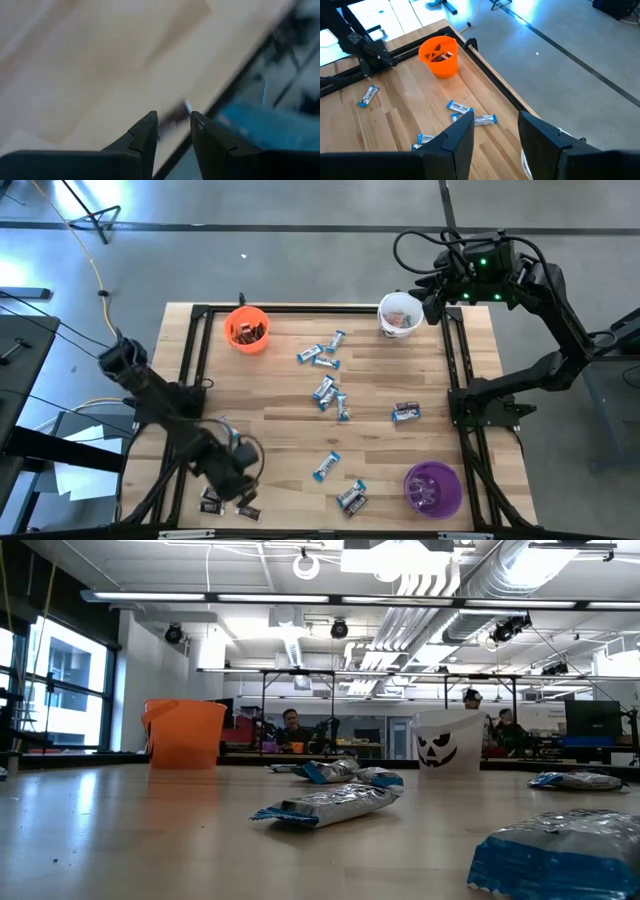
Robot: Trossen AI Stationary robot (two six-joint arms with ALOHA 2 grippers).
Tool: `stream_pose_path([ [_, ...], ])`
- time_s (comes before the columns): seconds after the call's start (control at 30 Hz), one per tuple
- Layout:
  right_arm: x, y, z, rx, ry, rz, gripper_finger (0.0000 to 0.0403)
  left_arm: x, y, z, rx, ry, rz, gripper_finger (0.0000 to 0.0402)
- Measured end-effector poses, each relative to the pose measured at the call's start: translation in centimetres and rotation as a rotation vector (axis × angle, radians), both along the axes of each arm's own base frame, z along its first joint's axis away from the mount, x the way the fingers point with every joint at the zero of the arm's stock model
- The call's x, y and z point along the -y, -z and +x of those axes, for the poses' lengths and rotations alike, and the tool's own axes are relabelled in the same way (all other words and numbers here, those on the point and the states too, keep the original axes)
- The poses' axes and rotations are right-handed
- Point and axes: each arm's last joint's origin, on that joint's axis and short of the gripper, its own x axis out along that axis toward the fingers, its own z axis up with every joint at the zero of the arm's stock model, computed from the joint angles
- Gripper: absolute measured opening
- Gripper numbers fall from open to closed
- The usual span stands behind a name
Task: Sort candy
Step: Put the brown chocolate into the orange bucket
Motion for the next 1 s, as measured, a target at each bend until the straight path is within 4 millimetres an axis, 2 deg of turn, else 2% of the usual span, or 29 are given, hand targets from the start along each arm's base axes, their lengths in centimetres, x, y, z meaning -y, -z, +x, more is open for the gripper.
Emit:
stream_pose_path([
  [0.27,0.0,0.0,0.0,0.001,0.0,0.0,0.0149,3.5,-0.5,-2.6,0.182,0.444,0.042,0.0104],
  [0.43,0.0,0.0,0.0,0.0,0.0,0.0,0.0149,4.5,-0.9,-3.0,0.318,0.605,0.071,0.0104],
  [0.53,0.0,0.0,0.0,0.0,0.0,0.0,0.0149,4.7,-0.7,-2.9,0.346,0.628,0.108,0.0104],
  [0.63,0.0,0.0,0.0,0.0,0.0,0.0,0.0149,4.9,0.3,-2.4,0.312,0.626,0.13,0.0104],
  [0.83,0.0,0.0,0.0,0.0,0.0,0.0,0.0149,5.7,3.6,-1.1,0.217,0.563,0.156,0.0104],
  [1.0,0.0,0.0,0.0,0.0,0.0,0.0,0.0149,6.3,6.3,-0.6,0.094,0.528,0.137,0.0104],
])
